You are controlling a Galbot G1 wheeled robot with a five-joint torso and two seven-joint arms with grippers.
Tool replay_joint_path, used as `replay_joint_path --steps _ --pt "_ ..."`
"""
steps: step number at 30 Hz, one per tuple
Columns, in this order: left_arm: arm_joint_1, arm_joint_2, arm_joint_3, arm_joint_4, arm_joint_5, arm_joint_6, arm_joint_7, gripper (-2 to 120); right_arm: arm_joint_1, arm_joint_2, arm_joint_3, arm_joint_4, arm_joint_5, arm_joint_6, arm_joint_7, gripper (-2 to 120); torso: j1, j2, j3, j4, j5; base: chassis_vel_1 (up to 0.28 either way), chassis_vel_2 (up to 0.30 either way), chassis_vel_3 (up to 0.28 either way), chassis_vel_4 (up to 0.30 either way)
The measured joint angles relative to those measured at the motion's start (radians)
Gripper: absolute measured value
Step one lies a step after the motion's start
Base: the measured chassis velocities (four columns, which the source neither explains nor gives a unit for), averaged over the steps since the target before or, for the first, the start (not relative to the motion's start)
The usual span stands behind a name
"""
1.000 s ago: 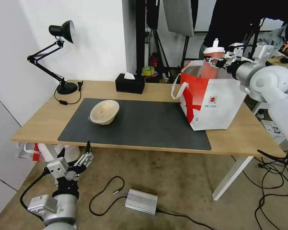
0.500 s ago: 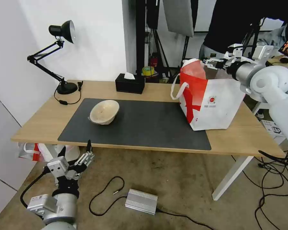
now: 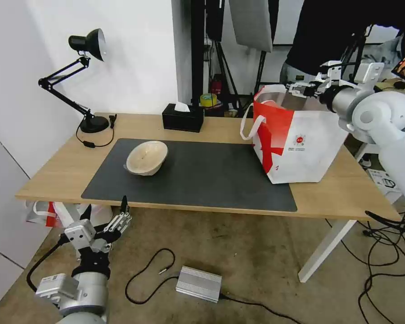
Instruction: Pick up the trash from the table and place it into the takeout bag.
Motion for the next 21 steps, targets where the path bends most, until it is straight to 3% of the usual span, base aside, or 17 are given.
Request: replay_joint_path --steps 16,21 --pt "-0.007 0.001 0.003 0.008 0.0 -0.001 -0.002 100 -0.036 -0.016 0.036 0.046 0.003 0.024 0.014 100 0.0 0.0 0.0 0.0001 0.0 0.0 0.0 0.0 0.0" --pt "-0.007 -0.001 0.003 0.012 0.0 -0.006 -0.003 100 -0.123 -0.023 0.089 0.125 -0.002 0.134 0.068 100 0.0 0.0 0.0 0.0001 -0.0001 0.0 0.0 0.0 0.0"
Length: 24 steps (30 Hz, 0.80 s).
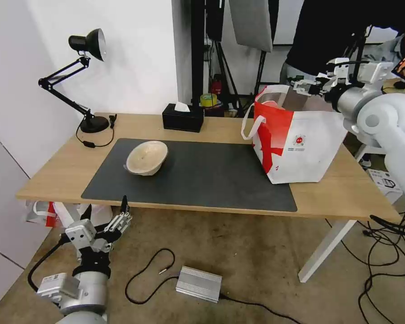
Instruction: Pick up the trash from the table and place it into the takeout bag.
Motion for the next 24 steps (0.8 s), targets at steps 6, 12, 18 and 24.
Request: replay_joint_path --steps 6,12,18,24 --pt "0.003 -0.003 0.0 0.0 0.003 -0.002 0.0 100 -0.109 -0.021 0.066 0.117 -0.024 0.093 0.063 100 0.0 0.0 0.0 -0.0002 0.0001 0.0 0.0 0.0 0.0" --pt "0.003 -0.004 -0.002 0.0 0.005 -0.005 0.0 100 -0.191 -0.028 0.116 0.184 -0.068 0.141 0.092 100 0.0 0.0 0.0 -0.0001 0.0 0.0 0.0 0.0 0.0" --pt "0.003 -0.005 -0.003 0.0 0.006 -0.007 0.0 100 -0.326 -0.011 0.178 0.274 -0.138 0.212 0.123 100 0.0 0.0 0.0 -0.0001 0.0001 0.0 0.0 0.0 0.0" --pt "0.003 -0.003 -0.003 -0.001 0.007 -0.007 0.0 100 -0.462 0.013 0.224 0.348 -0.209 0.278 0.149 100 0.0 0.0 0.0 -0.0001 0.0 0.0 0.0 0.0 0.0"
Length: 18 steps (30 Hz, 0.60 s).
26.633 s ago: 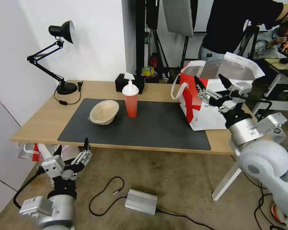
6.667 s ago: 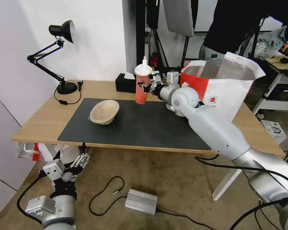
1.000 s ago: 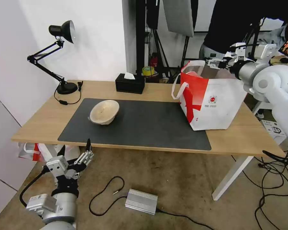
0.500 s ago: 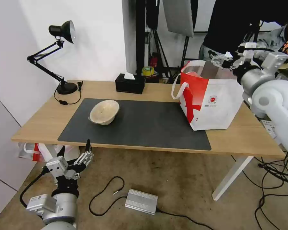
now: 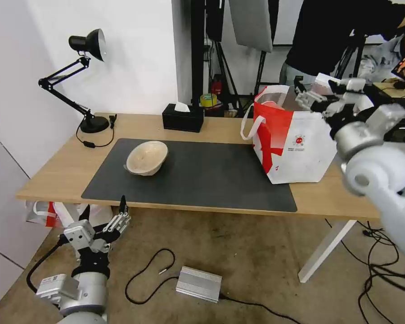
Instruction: Pick up the trash from the table and place it into the takeout bag.
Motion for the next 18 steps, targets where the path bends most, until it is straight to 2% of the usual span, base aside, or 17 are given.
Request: replay_joint_path --steps 8,18 --pt "0.004 -0.006 0.002 -0.003 0.003 0.0 0.0 100 -0.158 0.034 0.076 0.115 -0.107 0.071 0.035 100 0.0 0.0 0.0 0.0001 0.0 0.0 0.0 0.0 0.0" --pt "0.003 -0.006 0.002 -0.006 0.004 -0.001 0.0 100 -0.339 0.085 0.151 0.202 -0.26 0.174 0.071 100 0.0 0.0 0.0 -0.0001 0.0002 0.0 0.0 0.0 0.0"
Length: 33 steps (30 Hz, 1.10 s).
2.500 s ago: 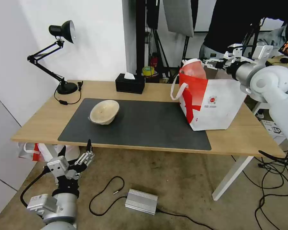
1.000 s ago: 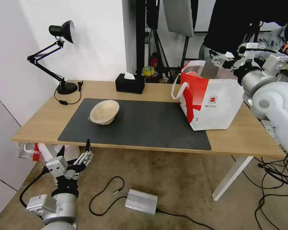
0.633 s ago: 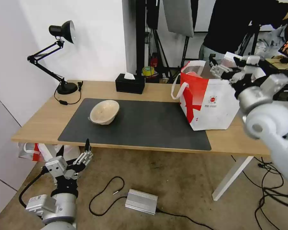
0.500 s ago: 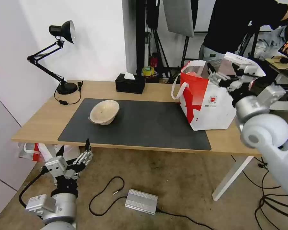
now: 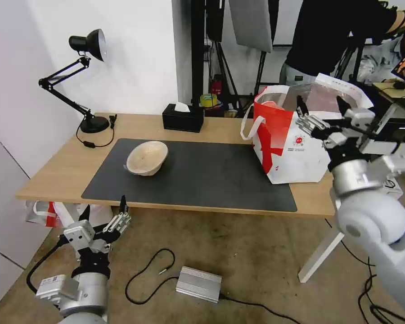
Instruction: Pick up the trash from the table and place it into the takeout bag.
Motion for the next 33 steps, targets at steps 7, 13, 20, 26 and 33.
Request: replay_joint_path --steps 7,13,20,26,33 --pt "0.022 -0.018 -0.009 -0.01 0.019 -0.004 0.0 100 -0.062 0.037 -0.028 0.046 -0.053 0.02 0.011 100 0.0 0.0 0.0 0.0001 -0.0003 0.0 0.0 0.0 0.0" --pt "0.043 -0.03 -0.026 -0.025 0.026 -0.012 -0.001 100 -0.074 0.069 -0.092 0.052 -0.1 0.029 0.016 100 0.0 0.0 0.0 0.0004 -0.0001 0.0 0.0 0.0 0.0" --pt "0.05 -0.036 -0.028 -0.029 0.029 -0.013 -0.001 100 -0.138 0.105 -0.124 0.069 -0.163 0.036 0.029 100 0.0 0.0 0.0 0.0002 -0.0002 0.0 0.0 0.0 0.0" --pt "0.048 -0.038 -0.023 -0.023 0.035 -0.015 -0.001 100 -0.226 0.157 -0.132 0.106 -0.239 0.037 0.039 100 0.0 0.0 0.0 0.0001 -0.0002 0.0 0.0 0.0 0.0" --pt "0.045 -0.037 -0.022 -0.022 0.036 -0.015 0.0 100 -0.3 0.181 -0.133 0.151 -0.304 0.035 0.068 100 0.0 0.0 0.0 0.0001 -0.0002 0.0 0.0 0.0 0.0"
